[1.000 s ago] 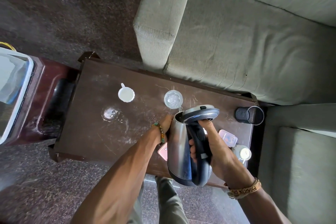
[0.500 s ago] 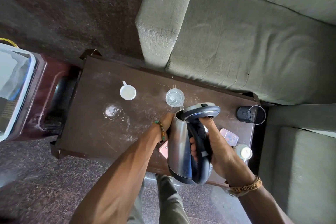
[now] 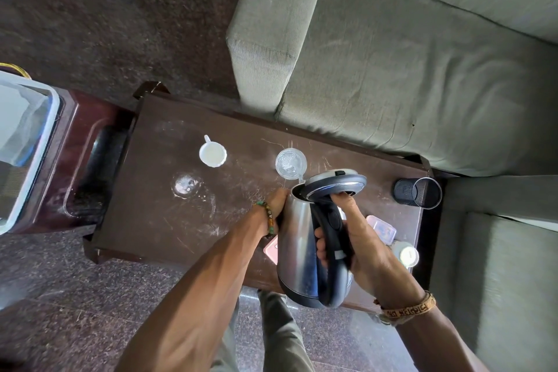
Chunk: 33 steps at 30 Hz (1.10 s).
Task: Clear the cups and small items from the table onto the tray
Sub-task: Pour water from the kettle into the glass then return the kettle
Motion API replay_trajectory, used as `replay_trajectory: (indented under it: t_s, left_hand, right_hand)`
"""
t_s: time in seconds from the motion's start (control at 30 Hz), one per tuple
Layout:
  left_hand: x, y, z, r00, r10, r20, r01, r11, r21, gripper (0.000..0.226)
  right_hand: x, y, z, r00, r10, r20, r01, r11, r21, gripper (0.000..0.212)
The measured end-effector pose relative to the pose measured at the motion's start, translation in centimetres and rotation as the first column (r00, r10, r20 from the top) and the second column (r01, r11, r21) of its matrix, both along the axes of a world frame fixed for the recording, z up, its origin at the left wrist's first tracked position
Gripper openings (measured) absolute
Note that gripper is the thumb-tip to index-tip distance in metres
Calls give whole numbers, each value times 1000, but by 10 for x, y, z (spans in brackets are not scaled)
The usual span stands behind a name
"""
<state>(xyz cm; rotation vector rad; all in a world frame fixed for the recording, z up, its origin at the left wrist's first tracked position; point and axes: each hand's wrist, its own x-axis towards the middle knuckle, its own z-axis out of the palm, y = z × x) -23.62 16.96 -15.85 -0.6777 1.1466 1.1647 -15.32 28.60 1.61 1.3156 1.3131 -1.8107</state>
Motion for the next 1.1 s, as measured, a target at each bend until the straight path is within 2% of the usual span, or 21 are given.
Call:
replay_trajectory:
  t_s: [0.23,0.77,0.93,1.1]
  left_hand:
    - [0,0,0,1000,-7,7,7,1000,8,27]
    - [-4,2,2,999,24,23,-24,1000,-15,29]
    - [-2,2,5,999,28,-21,-28,999,-15,21]
    - [-2,4,13,998,31,-62,-30,999,13,25]
  right_hand:
    - [-1,0,2,1000,1,1,-1,1000,-6,87]
    - [0,1,-1,1000,-16,25,16,1000,7,81]
    - [3,1,-1,1000,-9,5,9,1000,26,84]
    - [9,1,0,1000,10,21,-11,999,46,89]
